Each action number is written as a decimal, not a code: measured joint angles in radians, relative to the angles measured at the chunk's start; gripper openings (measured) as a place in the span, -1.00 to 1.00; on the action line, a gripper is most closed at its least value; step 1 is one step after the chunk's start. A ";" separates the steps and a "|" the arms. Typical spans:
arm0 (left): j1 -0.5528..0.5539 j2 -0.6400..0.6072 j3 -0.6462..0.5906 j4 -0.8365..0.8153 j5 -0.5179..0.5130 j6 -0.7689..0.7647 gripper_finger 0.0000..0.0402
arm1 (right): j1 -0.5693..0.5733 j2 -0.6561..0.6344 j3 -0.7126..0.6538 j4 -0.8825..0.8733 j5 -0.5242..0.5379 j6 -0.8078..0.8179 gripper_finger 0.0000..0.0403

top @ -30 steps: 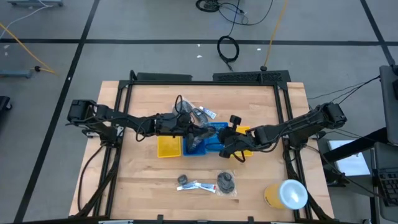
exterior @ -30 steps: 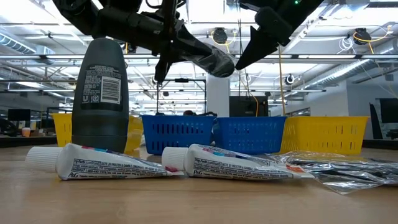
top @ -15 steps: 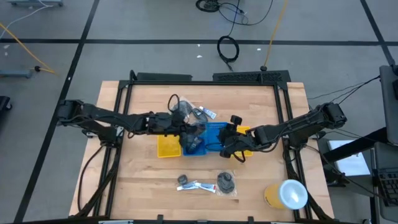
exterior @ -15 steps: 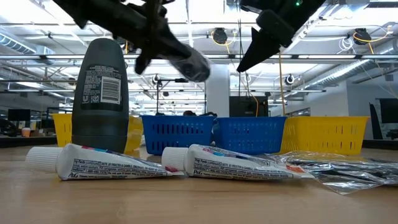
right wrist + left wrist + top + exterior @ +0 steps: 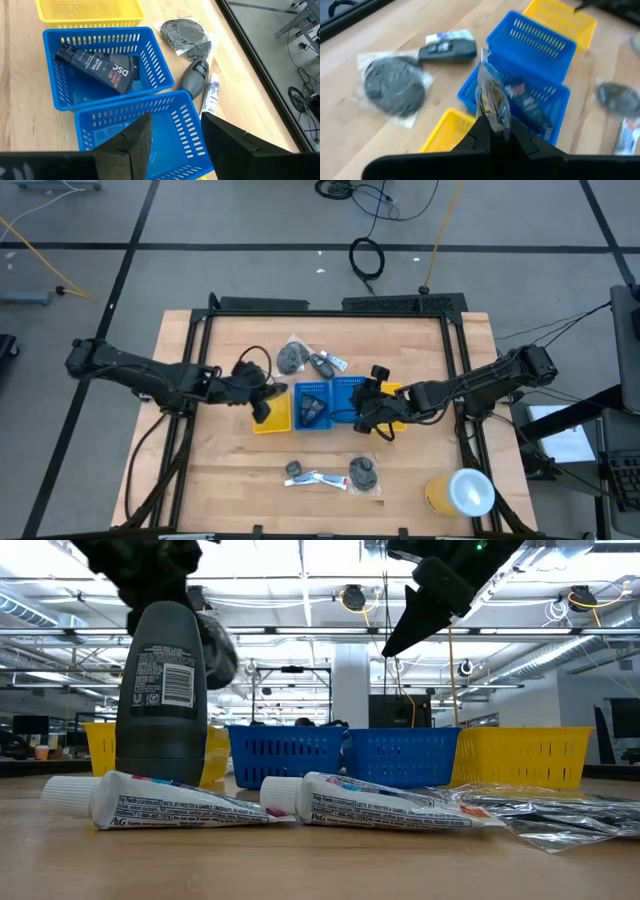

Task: Pick & Place Travel size toiletries
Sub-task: Put the hairbrush into the left yellow bin

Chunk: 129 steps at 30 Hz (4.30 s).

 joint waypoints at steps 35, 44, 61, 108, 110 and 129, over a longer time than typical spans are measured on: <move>-0.077 0.179 0.098 -0.266 -0.097 0.123 -0.94 | -0.002 0.000 0.000 0.008 0.003 0.000 -0.17; -0.077 0.292 0.156 -0.341 -0.041 0.162 -0.94 | -0.002 0.000 0.000 0.008 0.004 0.000 -0.17; -0.077 0.313 0.156 -0.343 0.089 0.199 -0.81 | -0.002 0.000 -0.001 0.007 0.004 -0.008 -0.17; 0.293 0.312 0.277 -0.334 0.056 0.323 -0.12 | -0.002 0.000 -0.001 0.007 0.003 0.000 -0.17; 0.346 0.312 0.274 -0.312 0.094 0.343 -0.12 | -0.002 0.000 -0.001 0.007 0.003 0.000 -0.17; 0.746 0.313 0.076 0.084 0.465 0.512 -0.12 | -0.002 0.000 -0.001 0.015 0.003 -0.001 -0.17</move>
